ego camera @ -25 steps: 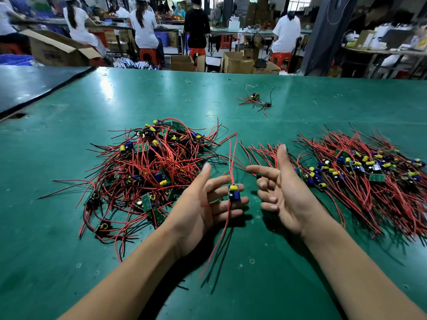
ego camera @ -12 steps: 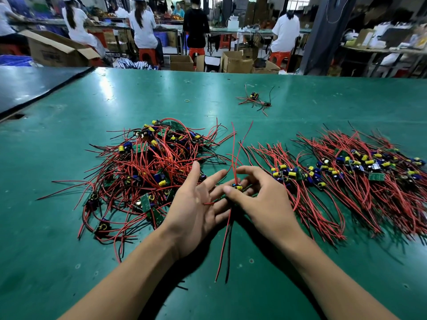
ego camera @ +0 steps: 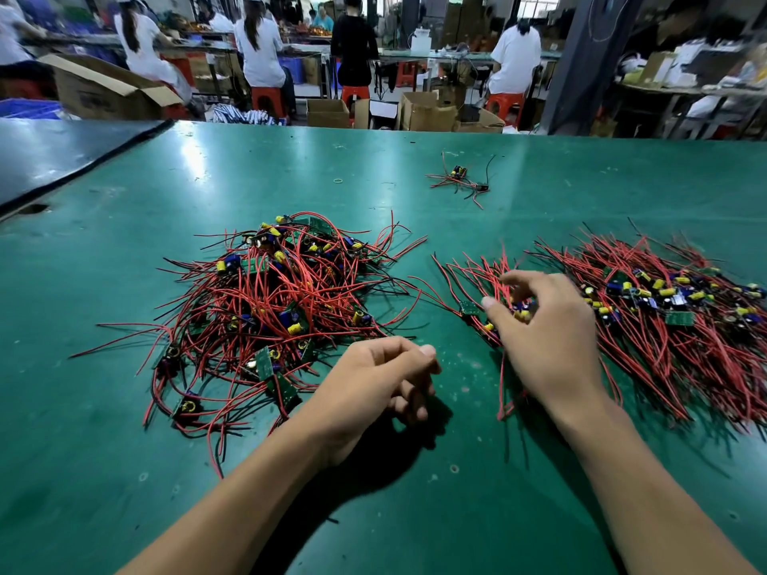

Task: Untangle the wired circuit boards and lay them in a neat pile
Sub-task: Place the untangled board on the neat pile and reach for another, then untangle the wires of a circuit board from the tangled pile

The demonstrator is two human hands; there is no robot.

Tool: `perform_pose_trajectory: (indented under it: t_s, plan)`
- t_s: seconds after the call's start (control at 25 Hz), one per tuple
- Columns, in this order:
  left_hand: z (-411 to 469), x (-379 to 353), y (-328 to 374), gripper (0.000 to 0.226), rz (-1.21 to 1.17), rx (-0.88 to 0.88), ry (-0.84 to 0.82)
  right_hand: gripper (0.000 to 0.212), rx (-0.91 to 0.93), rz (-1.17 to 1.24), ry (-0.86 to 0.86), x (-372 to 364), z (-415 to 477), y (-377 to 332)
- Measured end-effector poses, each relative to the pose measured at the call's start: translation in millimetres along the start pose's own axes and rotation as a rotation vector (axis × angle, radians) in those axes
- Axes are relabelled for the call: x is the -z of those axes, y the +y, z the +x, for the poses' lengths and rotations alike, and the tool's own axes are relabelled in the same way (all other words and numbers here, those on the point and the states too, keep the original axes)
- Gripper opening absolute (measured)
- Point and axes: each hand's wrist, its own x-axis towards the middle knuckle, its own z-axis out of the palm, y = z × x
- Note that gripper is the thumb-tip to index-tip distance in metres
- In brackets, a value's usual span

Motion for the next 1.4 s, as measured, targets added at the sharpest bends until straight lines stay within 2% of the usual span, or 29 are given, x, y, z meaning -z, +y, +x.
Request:
perform_pose_trajectory:
  t_s: [0.12,0.2,0.28,0.36,0.48,0.52,0.6,0.64,0.72,0.8,0.88,1.0,1.08,1.16,1.32,1.4]
  plan:
    - [-6,-1,5,0.035,-0.016,-0.015,-0.077,0.025,0.243,0.091,-0.249,-14,-12,-12]
    - [-9,-1,10,0.044,-0.088,-0.011,-0.126,0.041,0.312,0.059,-0.442,-19,-20,-18]
    - [-10,0,14,0.052,-0.170,-0.002,-0.182,0.055,0.363,0.022,-0.557,-20,-25,-23]
    - [-11,1,16,0.057,-0.235,0.011,-0.237,0.046,0.412,-0.001,-0.611,-22,-29,-27]
    - [-11,2,16,0.055,-0.253,0.028,-0.286,0.015,0.459,0.027,-0.597,-27,-34,-33]
    - [-11,3,15,0.053,-0.251,0.030,-0.288,0.014,0.447,0.056,-0.589,-28,-34,-34]
    - [-10,6,16,0.045,-0.258,0.018,-0.255,0.025,0.371,0.173,-0.509,-28,-33,-32]
    - [-8,8,16,0.041,-0.284,-0.002,-0.216,0.023,0.310,0.234,-0.442,-28,-31,-30]
    - [-3,15,16,0.044,-0.387,-0.035,-0.089,0.014,0.114,0.383,-0.339,-27,-24,-28]
    - [5,21,12,0.042,-0.422,-0.024,0.094,0.015,-0.129,0.634,-0.324,-28,-19,-30]
    - [10,21,5,0.027,-0.285,0.006,0.227,0.016,-0.331,0.950,-0.330,-28,-15,-35]
    - [14,15,-4,0.017,-0.066,0.007,0.221,0.024,-0.477,1.328,-0.329,-19,-9,-41]
    - [15,14,-6,0.017,-0.049,-0.024,0.225,0.024,-0.522,1.469,-0.361,-11,-4,-41]
    - [15,17,-3,0.020,-0.123,-0.042,0.227,0.025,-0.566,1.497,-0.450,-4,-2,-40]
    - [12,19,4,0.038,-0.309,0.023,0.090,0.022,-0.610,1.166,-0.744,1,-5,-38]
    - [10,17,6,0.039,-0.298,0.062,0.025,0.022,-0.627,1.054,-0.830,0,-7,-36]
